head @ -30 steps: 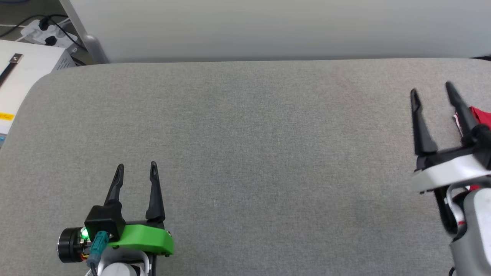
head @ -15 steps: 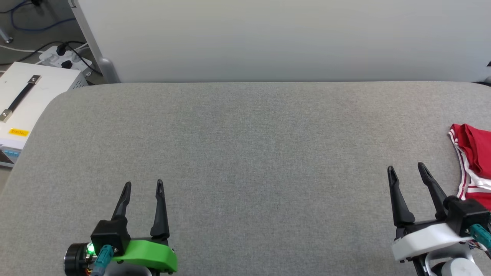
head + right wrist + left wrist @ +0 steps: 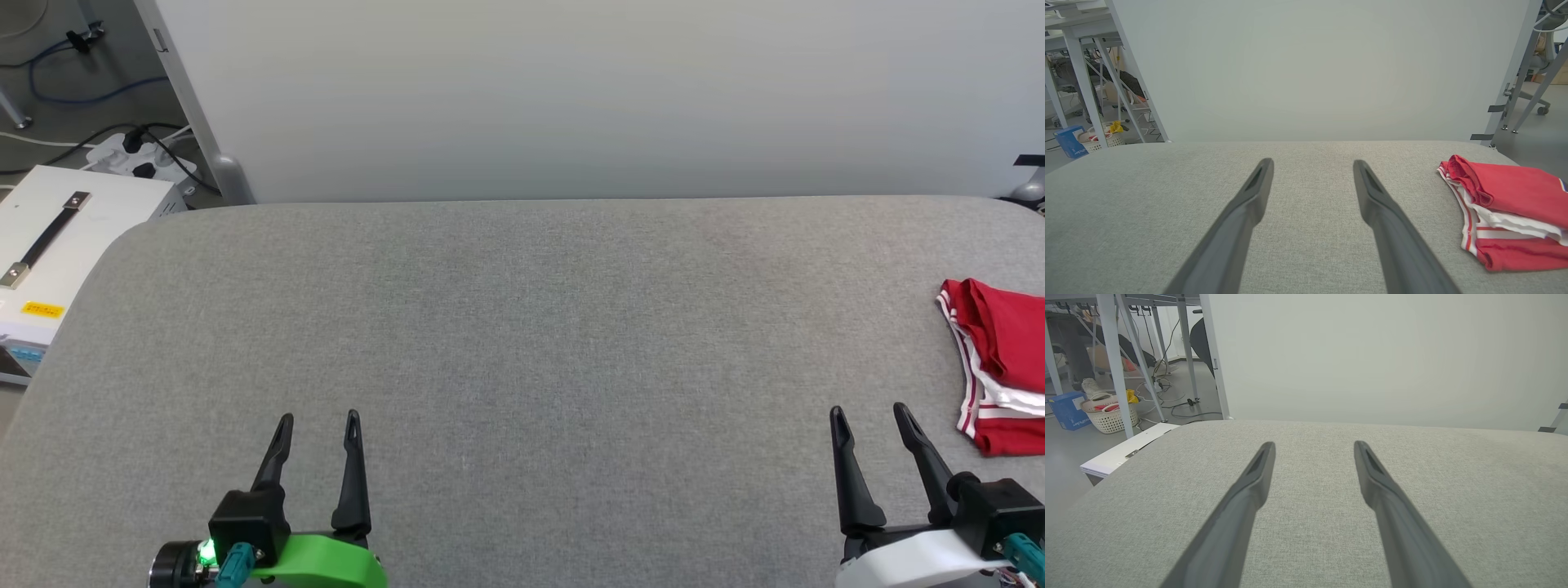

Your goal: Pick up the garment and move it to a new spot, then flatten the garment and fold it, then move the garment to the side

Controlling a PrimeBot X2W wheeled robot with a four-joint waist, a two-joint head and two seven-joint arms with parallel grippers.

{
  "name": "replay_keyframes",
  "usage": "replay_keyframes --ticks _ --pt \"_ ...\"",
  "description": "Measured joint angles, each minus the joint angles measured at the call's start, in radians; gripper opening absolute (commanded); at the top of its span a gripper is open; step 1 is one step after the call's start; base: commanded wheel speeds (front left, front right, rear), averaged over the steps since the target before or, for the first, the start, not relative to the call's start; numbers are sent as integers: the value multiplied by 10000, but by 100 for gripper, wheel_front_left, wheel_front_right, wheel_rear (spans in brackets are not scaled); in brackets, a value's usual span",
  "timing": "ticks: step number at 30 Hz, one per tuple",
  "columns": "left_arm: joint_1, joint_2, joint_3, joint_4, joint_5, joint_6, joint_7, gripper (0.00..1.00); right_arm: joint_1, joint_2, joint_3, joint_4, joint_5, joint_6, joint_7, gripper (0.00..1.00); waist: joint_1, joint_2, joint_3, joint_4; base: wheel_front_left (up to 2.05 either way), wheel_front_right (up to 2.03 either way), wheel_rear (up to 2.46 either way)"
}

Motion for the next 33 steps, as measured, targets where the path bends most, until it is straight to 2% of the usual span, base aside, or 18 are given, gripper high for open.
replay_keyframes --ticks 8,9,33 --pt "53 -4 -50 86 0 -2 0 100 118 38 -2 29 33 0 0 100 0 0 -74 7 0 0 0" --pt "54 -4 -48 90 0 -2 0 0 118 38 -2 40 54 0 0 0 0 0 -76 10 0 0 0" --pt "33 0 -21 4 107 12 376 0 93 81 13 19 -121 0 360 0 0 0 -19 15 0 0 0"
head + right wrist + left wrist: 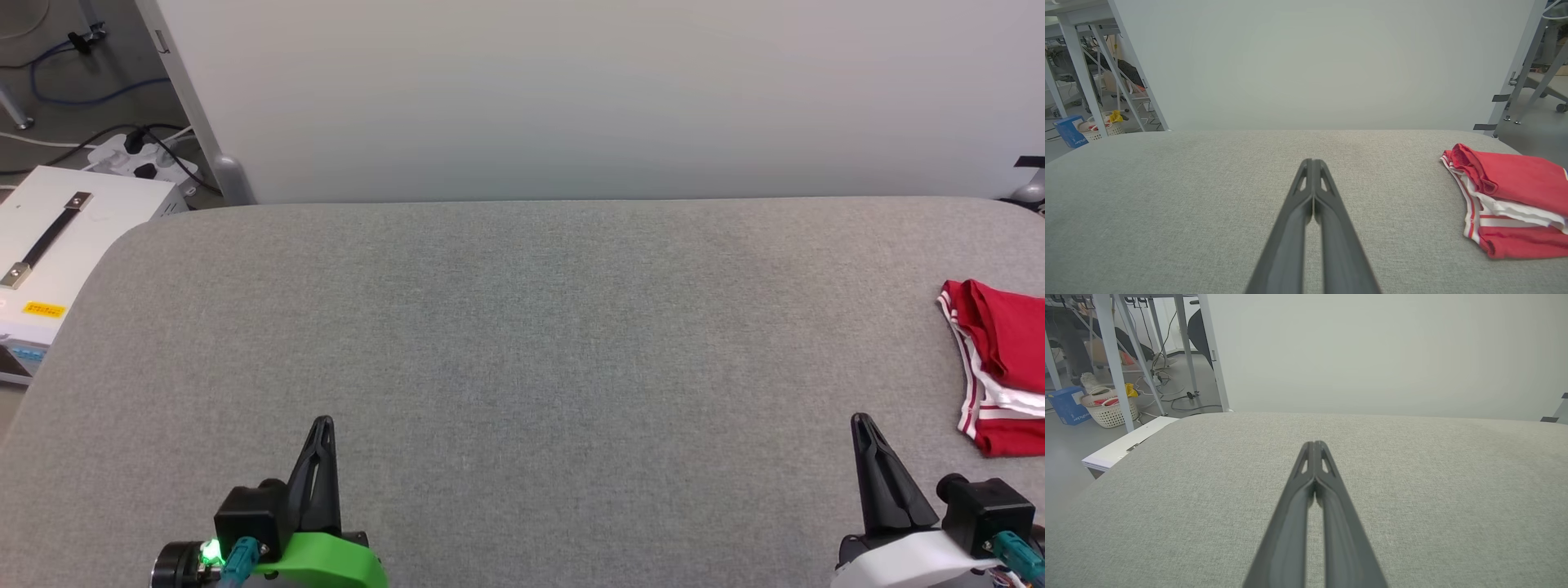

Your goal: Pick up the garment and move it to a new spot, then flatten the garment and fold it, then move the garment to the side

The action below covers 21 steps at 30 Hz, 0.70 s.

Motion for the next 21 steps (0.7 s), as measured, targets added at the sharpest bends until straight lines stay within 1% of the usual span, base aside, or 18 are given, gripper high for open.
replay_keyframes --ticks 21 --pt "-49 0 94 -165 169 4 416 0 -187 44 27 -44 -259 0 424 0 0 0 62 5 0 0 0"
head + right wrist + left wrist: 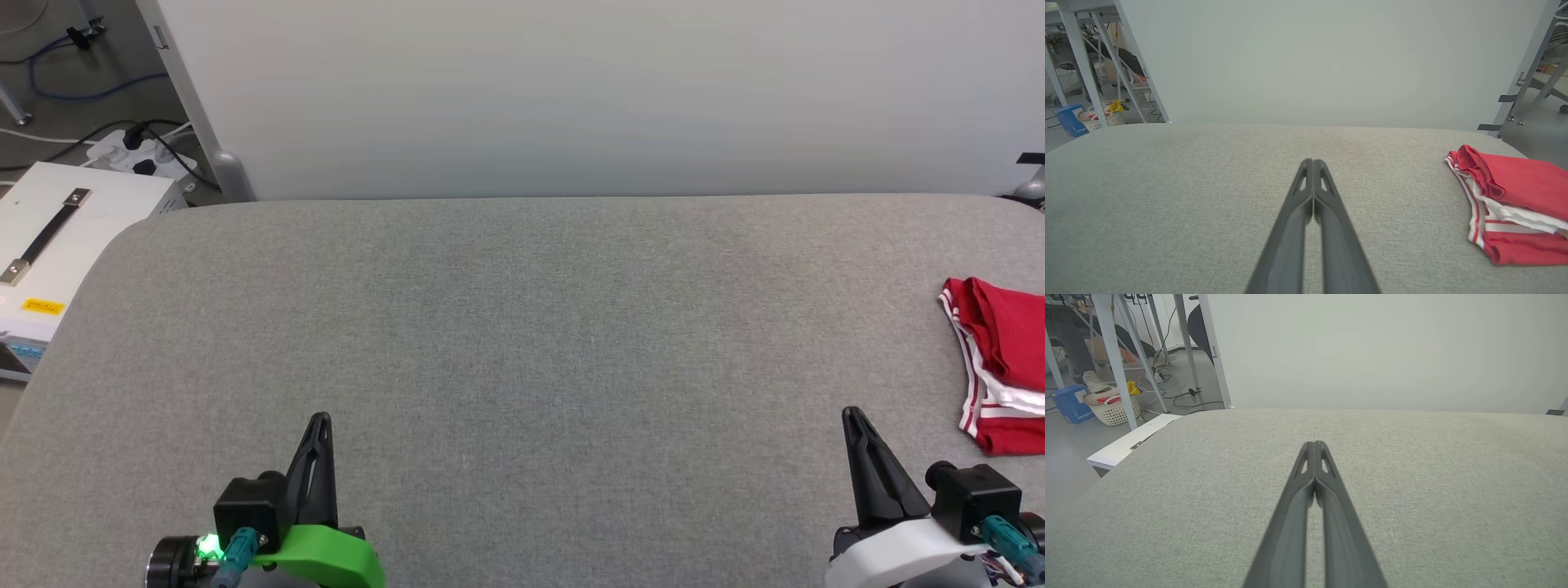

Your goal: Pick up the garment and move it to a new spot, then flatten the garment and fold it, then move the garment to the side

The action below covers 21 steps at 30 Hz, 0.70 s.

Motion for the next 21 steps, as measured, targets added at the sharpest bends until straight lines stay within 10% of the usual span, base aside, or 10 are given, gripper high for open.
replay_keyframes --ticks 21 --pt "-128 -2 81 -142 174 42 458 0 -207 52 48 -88 -341 0 445 0 0 0 67 6 0 0 0"
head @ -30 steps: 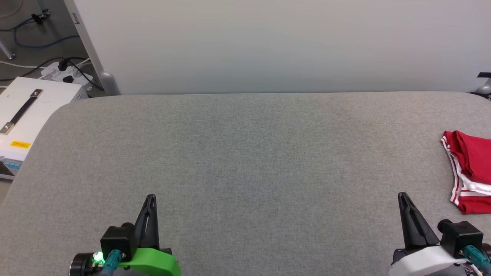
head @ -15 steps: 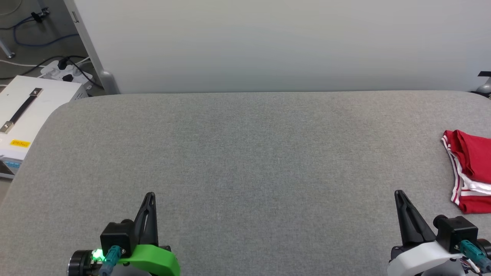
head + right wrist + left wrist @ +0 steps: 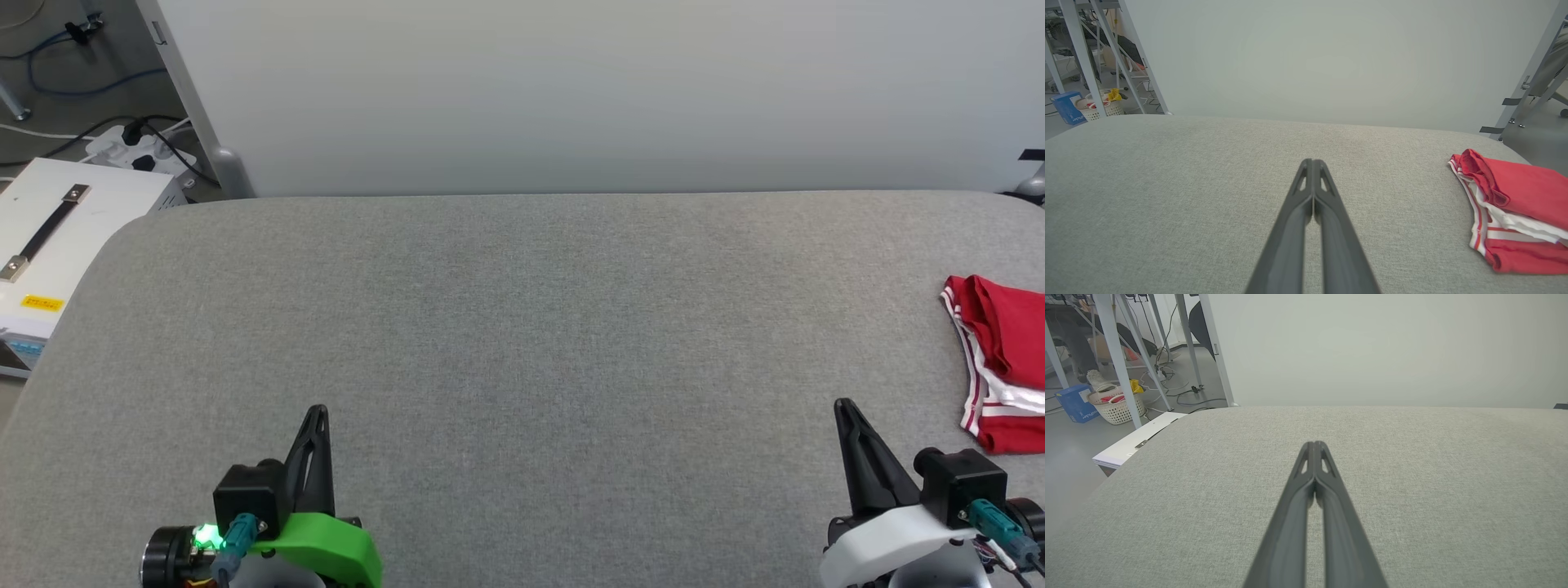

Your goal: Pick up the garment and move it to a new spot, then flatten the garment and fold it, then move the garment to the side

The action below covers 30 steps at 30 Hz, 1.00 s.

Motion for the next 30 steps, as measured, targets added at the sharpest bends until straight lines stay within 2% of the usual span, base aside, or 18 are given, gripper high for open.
replay_keyframes --ticks 30 --pt "-223 0 109 -230 322 56 616 0 -267 77 61 -105 -393 0 612 0 0 0 92 8 0 0 0"
